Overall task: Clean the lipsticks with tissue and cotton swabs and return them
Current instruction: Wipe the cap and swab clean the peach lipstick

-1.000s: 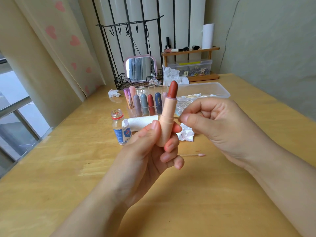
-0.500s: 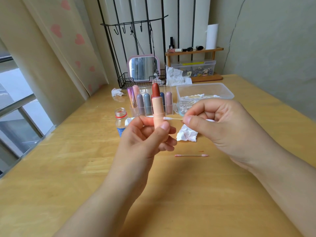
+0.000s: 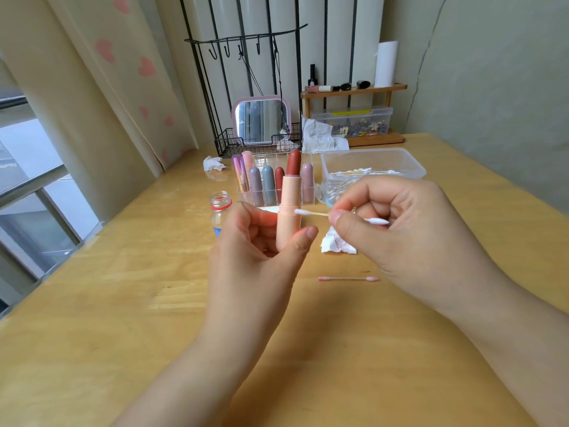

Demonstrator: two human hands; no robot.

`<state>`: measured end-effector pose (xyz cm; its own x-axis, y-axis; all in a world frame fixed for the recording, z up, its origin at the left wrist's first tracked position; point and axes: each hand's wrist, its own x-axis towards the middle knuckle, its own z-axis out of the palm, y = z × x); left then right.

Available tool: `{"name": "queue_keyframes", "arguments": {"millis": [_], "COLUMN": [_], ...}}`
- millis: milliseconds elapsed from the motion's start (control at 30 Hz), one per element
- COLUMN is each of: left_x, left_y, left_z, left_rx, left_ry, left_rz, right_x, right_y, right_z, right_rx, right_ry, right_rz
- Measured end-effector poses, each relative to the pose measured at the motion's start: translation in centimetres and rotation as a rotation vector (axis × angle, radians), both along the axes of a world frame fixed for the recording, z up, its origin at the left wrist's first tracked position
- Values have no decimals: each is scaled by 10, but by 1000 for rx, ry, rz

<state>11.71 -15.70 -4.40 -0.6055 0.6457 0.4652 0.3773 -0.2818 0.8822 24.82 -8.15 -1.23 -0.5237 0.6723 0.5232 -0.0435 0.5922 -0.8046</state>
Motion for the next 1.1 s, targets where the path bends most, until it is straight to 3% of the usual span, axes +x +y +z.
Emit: {"name": "queue_keyframes", "arguments": {"millis": [767,1100], "left_x": [0,1], "left_y": [0,1], "left_z": [0,-1], "left_rx": [-3,-25], "left_ry": [46,-65], "left_rz": [33,-39], "right_x": [-3,-1], "right_y": [-2,5], "right_z": [-3,-4], "right_rx": [4,-58], "right_ry": [-42,-90], "right_rz": [67,52]}}
